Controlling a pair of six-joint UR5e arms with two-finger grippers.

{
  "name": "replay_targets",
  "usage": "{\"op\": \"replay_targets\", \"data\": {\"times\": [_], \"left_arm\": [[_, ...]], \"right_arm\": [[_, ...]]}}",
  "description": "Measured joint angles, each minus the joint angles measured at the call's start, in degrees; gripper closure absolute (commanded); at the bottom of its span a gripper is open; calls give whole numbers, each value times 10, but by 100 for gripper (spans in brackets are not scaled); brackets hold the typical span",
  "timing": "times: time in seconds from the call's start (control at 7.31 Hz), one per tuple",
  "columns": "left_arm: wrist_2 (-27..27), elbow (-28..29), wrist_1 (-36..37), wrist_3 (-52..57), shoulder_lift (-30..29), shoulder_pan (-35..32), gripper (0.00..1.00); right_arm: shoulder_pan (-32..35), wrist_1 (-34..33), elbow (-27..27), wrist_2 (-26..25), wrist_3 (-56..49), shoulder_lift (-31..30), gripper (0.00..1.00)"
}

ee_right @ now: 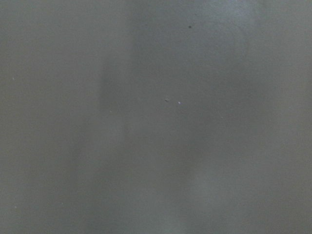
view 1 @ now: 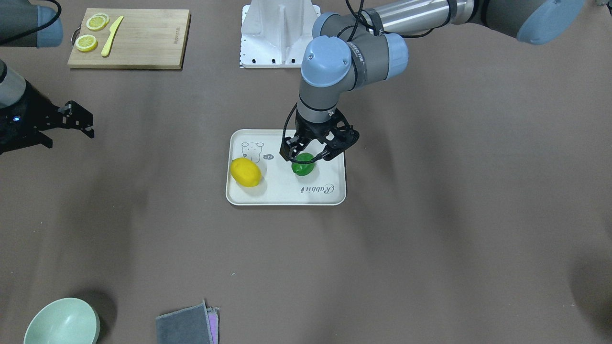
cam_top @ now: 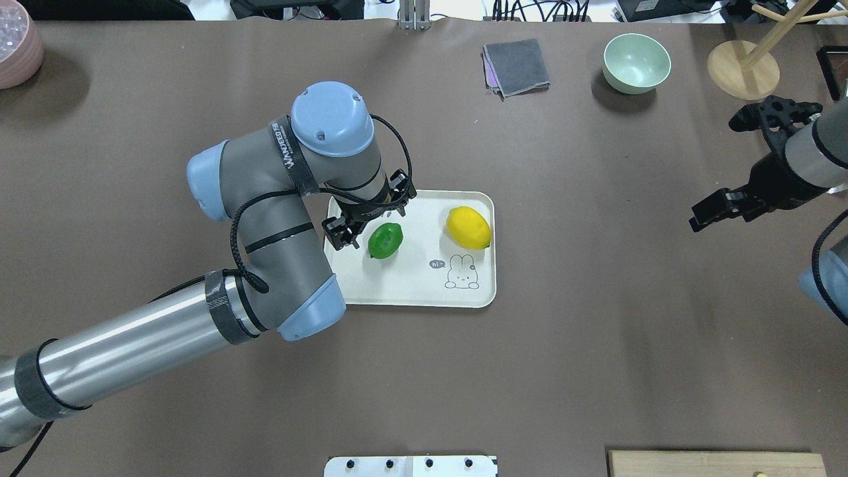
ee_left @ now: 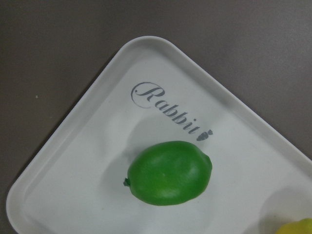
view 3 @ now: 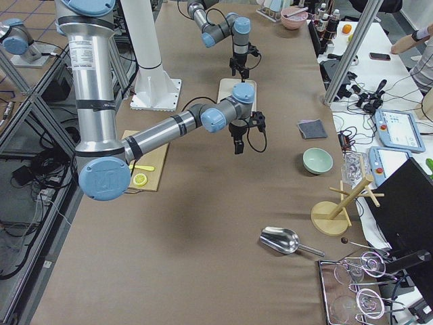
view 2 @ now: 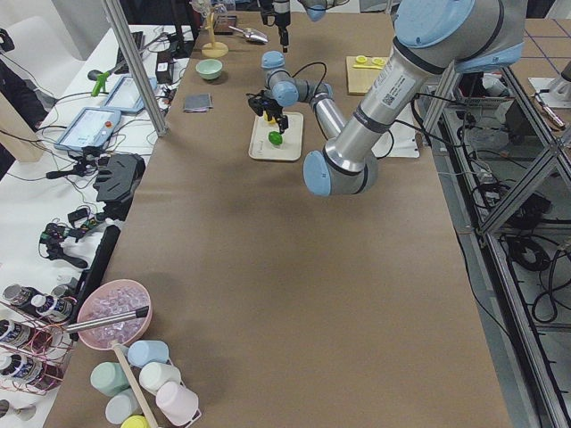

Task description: Place all lemons on tray

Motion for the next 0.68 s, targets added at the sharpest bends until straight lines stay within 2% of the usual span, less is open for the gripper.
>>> {"op": "replay_targets", "data": {"times": [0.14,0.41,0.68], "left_arm": [[-15,-30,17,51,33,-24,3],[-61,-107,40,210,138,-98,2],[-95,-137,43,358,220,-169,2]], "right_arm": [[22,-3,4,-2,-23,-25,1],[106,-39,-10,3,-52,-61,1],[184,-82,-25,7,-119,-73,1]]}}
